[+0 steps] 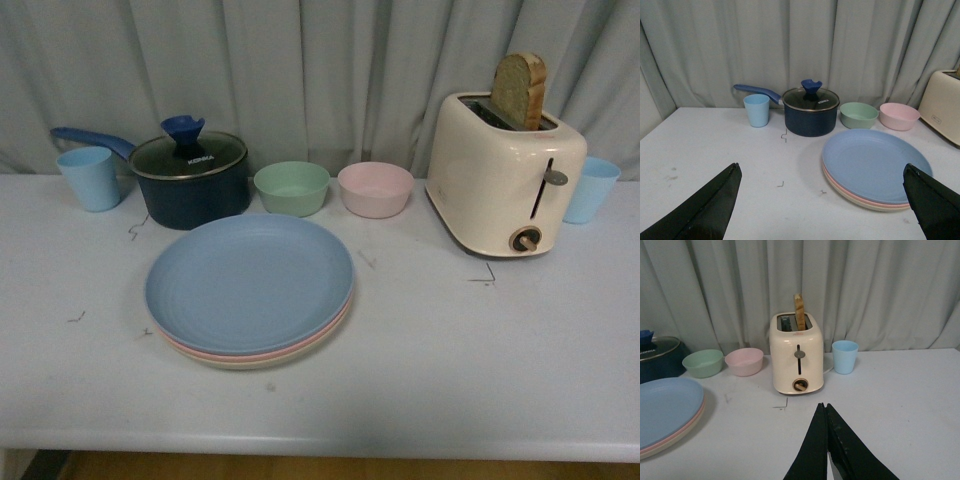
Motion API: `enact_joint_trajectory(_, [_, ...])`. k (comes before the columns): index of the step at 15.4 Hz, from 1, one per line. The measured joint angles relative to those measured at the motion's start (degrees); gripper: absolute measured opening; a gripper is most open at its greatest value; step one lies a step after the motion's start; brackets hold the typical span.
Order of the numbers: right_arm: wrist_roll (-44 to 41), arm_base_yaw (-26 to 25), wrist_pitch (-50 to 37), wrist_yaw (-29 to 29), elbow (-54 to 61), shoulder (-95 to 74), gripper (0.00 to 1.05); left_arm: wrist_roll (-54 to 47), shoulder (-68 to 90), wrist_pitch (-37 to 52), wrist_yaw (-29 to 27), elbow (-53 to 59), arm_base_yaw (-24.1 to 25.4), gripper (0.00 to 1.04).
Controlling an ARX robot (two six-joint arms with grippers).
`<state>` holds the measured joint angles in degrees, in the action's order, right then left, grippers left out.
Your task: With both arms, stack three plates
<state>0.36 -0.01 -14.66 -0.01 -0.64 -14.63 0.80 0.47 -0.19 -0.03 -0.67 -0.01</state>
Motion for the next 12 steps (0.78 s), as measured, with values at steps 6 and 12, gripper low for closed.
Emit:
enact_joint_trajectory(6, [0.00,0.00,4.20,0.00,0.00,4.15,0.02,0.00,0.00,0.00,0.00,0.00,0.00,0.98])
enact_joint_trajectory(12, [-0.04,0.00,14.84,-0.02,-0.02,14.38,0.02,0.00,0.00,0.00,0.00,0.00,0.00,0.98])
